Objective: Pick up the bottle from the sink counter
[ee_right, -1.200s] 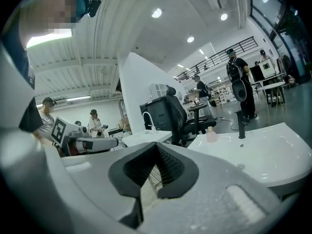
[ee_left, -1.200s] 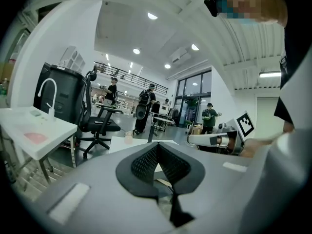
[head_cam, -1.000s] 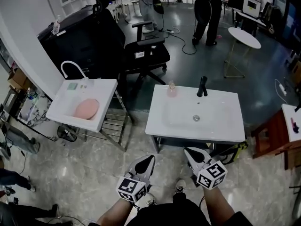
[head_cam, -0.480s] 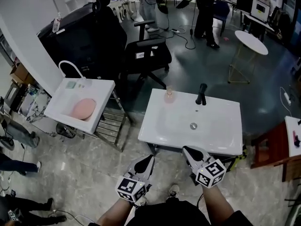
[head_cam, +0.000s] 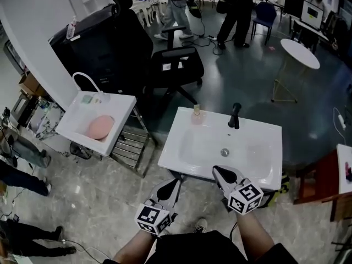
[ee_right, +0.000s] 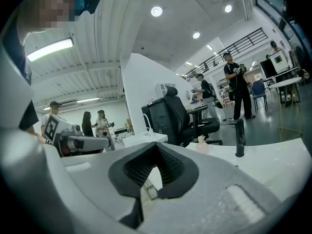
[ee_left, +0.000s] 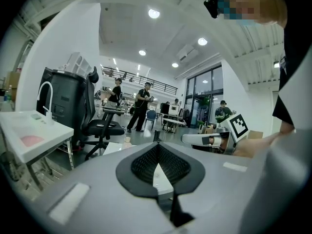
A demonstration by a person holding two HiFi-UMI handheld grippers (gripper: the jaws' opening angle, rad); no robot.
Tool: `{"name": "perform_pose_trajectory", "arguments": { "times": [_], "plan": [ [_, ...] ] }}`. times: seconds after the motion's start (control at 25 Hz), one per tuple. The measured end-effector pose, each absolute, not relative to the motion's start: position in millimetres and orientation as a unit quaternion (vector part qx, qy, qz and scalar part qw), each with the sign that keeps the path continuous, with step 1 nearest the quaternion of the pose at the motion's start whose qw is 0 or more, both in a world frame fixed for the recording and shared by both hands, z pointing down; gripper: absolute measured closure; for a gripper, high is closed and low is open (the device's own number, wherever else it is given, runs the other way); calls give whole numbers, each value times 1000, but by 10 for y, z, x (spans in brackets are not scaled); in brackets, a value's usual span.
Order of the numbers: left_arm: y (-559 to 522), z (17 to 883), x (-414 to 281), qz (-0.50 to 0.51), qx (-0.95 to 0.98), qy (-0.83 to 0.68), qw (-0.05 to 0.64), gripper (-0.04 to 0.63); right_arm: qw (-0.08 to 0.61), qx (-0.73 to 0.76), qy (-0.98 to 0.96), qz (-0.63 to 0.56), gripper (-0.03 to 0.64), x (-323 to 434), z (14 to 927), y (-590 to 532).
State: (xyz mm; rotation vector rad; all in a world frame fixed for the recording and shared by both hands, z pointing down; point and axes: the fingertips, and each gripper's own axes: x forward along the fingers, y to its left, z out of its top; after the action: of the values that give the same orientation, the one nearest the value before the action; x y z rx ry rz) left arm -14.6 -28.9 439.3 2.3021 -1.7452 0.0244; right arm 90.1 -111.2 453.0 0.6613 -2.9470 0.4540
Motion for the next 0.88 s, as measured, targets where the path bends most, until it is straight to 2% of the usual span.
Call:
{"name": "perform_pose_trajectory", "arguments": {
  "times": [0.88],
  "plan": [
    [-778,4480,62,12,802,-584,127,592,36,234,-962,135,617,1018,4570,-1513]
  ]
}}
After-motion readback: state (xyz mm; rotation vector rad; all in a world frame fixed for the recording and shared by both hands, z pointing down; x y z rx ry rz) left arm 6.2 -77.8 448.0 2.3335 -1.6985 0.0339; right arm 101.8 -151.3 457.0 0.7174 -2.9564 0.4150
